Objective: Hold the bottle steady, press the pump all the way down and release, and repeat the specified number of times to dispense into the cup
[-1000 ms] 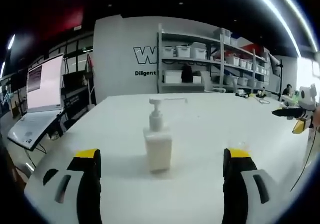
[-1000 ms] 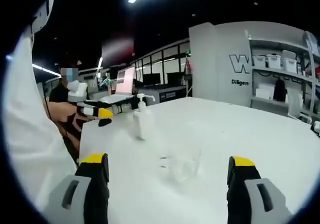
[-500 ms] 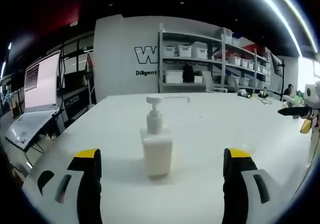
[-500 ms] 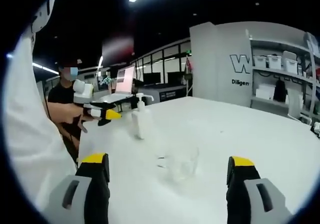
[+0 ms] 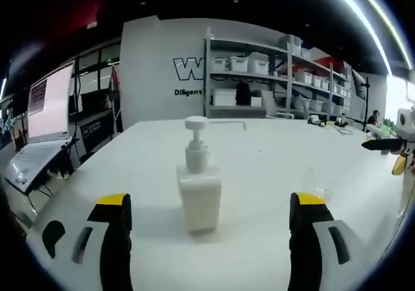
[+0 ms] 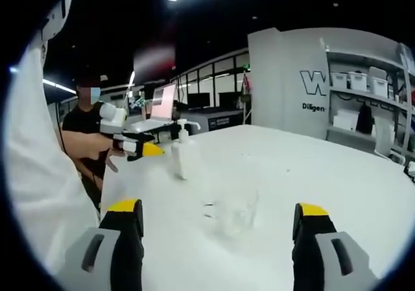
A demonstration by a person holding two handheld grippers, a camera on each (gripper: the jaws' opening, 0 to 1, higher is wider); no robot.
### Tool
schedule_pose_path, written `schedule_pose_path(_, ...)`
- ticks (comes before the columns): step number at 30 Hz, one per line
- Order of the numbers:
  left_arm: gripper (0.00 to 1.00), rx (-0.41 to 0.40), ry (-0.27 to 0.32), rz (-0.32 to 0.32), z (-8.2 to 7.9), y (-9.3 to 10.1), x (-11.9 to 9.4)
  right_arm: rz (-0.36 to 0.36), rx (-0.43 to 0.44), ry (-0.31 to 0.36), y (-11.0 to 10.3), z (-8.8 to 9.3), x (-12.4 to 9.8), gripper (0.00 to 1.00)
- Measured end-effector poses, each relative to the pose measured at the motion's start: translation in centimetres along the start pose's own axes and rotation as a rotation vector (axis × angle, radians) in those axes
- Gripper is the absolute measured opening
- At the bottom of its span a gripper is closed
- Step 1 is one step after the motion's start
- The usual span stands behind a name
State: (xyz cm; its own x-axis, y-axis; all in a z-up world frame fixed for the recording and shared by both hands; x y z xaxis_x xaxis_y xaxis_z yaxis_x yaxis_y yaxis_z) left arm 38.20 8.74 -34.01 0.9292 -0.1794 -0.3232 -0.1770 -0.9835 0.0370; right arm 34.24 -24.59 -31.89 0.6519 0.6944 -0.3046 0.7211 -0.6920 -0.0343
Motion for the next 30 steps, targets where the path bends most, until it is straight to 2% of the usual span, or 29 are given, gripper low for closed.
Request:
schedule_pose_path(5,1.00,0.002,-0.006,0.005,0.3,0.1,1.0,-0.005,0.011,-0.005,0.1,0.0,0.2,0.94)
schedule_pose_path(10,1.00,-0.011,0.003,0.007,0.2,0.2,1.6,-0.004,-0.015,-0.009,0.3,-0.1,0.2,0.93)
schedule_pose_path(15,0.99,-0.012,-0.006,0.008,0.4,0.3,2.3,-0.001,0.004,-0.014,0.5,0.0,0.3,0.94)
schedule_pose_path(17,0.99,-0.004,-0.009,0.008,0.4,0.4,2.4,0.000,-0.019,-0.028,0.5,0.2,0.3,0.93)
schedule_pose_path(18,0.99,-0.010,-0.007,0.010,0.4,0.4,2.4,-0.004,0.005,-0.016,0.5,0.0,0.3,0.93)
schedule_pose_path(20,0.99,0.001,-0.006,0.006,0.4,0.4,2.6,0.004,-0.018,-0.023,0.7,0.1,0.3,0.93)
schedule_pose_path(22,0.99,-0.012,-0.007,0.000,0.5,0.3,2.9,-0.001,0.022,-0.016,0.8,0.0,0.3,0.92)
schedule_pose_path(26,0.99,-0.002,-0.004,-0.006,0.4,0.3,3.2,-0.002,-0.020,-0.020,0.8,0.0,0.4,0.92)
schedule_pose_path(30,0.99,-0.009,0.000,-0.007,0.4,0.4,3.6,0.001,-0.012,-0.030,1.1,0.2,0.3,0.91)
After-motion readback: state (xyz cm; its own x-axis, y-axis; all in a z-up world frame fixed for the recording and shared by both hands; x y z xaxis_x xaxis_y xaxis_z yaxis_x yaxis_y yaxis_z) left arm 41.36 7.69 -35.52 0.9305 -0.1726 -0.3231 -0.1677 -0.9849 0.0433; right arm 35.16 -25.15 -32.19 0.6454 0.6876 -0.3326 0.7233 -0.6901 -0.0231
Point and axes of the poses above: the point that each gripper's makers call its tool centre point, and the gripper's own axes: x roughly forward along the fingers, y roughly to its right, z roughly out of its underside, the point moved 3 cm from there along -x, roughly backward along the fingers, and after that the axes turned 3 degrees about z, right-handed, at the moved point
